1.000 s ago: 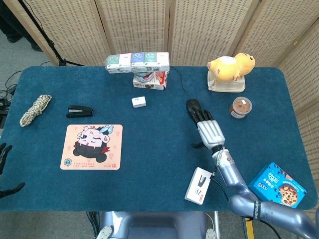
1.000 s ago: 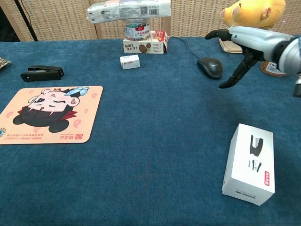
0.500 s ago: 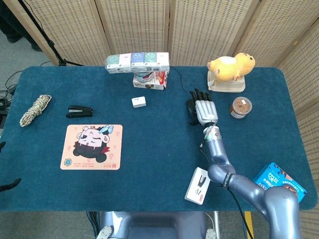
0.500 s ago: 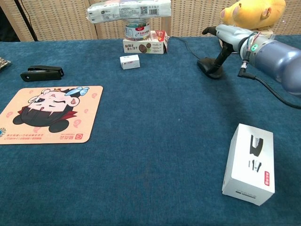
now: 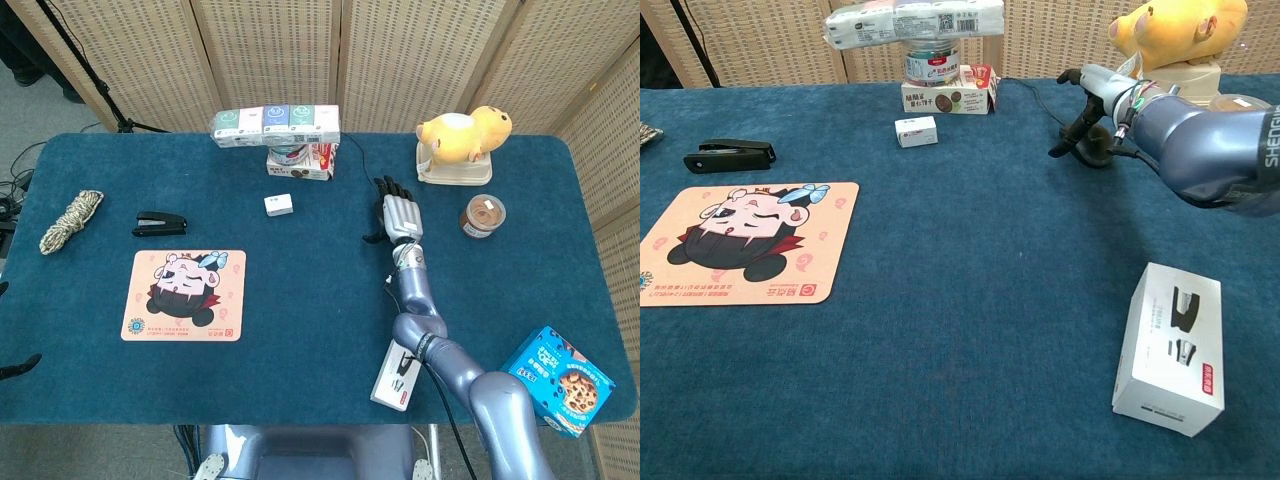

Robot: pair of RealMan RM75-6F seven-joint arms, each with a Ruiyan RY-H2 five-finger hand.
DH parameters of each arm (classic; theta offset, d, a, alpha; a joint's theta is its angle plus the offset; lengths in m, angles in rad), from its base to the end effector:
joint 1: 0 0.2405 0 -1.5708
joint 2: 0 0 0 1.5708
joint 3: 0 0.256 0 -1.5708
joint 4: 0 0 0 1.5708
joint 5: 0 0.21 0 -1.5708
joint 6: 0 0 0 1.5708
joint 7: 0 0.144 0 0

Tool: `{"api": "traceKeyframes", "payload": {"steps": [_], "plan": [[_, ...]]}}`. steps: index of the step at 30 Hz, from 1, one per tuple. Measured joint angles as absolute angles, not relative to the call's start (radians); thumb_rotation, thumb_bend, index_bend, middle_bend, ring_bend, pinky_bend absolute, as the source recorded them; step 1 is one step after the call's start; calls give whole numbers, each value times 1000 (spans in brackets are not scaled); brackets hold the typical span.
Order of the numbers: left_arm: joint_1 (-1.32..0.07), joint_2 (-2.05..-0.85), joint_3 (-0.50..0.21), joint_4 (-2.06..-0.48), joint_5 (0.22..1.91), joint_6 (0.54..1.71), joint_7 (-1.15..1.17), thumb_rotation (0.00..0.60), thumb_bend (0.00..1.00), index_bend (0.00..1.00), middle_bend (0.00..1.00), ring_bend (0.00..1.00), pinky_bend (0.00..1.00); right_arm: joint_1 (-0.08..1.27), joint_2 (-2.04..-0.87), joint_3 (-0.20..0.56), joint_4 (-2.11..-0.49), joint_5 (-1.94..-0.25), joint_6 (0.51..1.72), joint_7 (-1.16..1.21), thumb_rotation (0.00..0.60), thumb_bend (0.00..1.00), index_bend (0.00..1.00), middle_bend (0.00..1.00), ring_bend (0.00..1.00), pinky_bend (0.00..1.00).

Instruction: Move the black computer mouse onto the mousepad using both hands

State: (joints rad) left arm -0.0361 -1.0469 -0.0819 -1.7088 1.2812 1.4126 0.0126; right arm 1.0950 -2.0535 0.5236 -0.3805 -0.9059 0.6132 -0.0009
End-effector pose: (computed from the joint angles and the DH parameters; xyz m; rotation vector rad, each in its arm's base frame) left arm -0.3351 0.1673 0.1786 -1.1873 -1.0621 -0.7570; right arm -0.1451 -0.4859 -0.0565 1.3716 -1.2697 0.9519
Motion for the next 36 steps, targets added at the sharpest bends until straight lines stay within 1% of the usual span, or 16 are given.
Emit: {"api": "traceKeyframes", "payload": {"steps": [3,8,12,16,18,19,21,23,24,26,27,28,29,32,34,36], "plan": [[-36,-1047,-84,-1709,1277,1412,11,600,0,0,0,0,0,1109,-2071,527,-335,-906,589,18,600,0,0,0,0,149],[-37,-1046,-88,-1708,1269,1411,7,600,0,0,0,0,0,1125,-2096,529,-276,-912,562,40,600,0,0,0,0,260],[-39,-1045,-89,-1707,1263,1406,3,600,0,0,0,0,0,1134,-2111,527,-237,-921,550,51,600,0,10,0,0,311],[-41,-1044,-93,-1705,1254,1401,0,600,0,0,0,0,0,1141,-2123,526,-202,-928,540,56,600,0,60,9,12,370],[-43,-1044,-94,-1704,1251,1397,-1,600,0,0,0,0,0,1142,-2129,526,-186,-931,538,58,600,1,91,36,43,415],[-44,-1043,-95,-1704,1248,1395,-2,600,0,0,0,0,0,1142,-2131,525,-180,-933,538,59,600,18,113,60,67,445],[-46,-1043,-96,-1703,1245,1392,-1,600,0,0,0,0,0,1138,-2136,524,-170,-939,540,61,600,89,164,108,113,491],[-47,-1044,-96,-1704,1245,1391,0,600,0,0,0,0,0,1135,-2137,521,-170,-944,549,64,600,211,231,170,168,531],[-47,-1044,-96,-1704,1245,1390,1,600,0,0,0,0,0,1133,-2137,518,-171,-947,554,65,600,250,251,188,185,539],[-48,-1044,-94,-1705,1247,1390,3,600,0,0,0,0,0,1126,-2137,507,-171,-963,557,68,600,378,309,239,231,555],[-48,-1044,-93,-1705,1249,1390,2,600,0,0,0,0,0,1123,-2137,502,-173,-971,561,71,600,422,326,253,244,558],[-47,-1044,-92,-1706,1251,1390,1,600,0,0,0,0,0,1119,-2136,496,-175,-980,567,74,600,495,350,273,262,564],[-47,-1043,-91,-1707,1253,1392,1,600,0,0,0,0,0,1114,-2135,488,-179,-992,575,81,600,537,362,283,271,568],[-43,-1043,-88,-1708,1262,1400,-1,600,0,0,0,0,0,1100,-2128,469,-192,-1018,595,100,600,631,387,306,294,577],[-40,-1043,-85,-1710,1269,1405,-3,600,0,0,0,0,0,1093,-2124,462,-199,-1028,604,108,600,672,397,314,302,583],[-37,-1042,-83,-1711,1276,1410,-7,600,0,0,0,0,0,1088,-2119,457,-207,-1037,614,116,600,689,402,316,304,586]]}}
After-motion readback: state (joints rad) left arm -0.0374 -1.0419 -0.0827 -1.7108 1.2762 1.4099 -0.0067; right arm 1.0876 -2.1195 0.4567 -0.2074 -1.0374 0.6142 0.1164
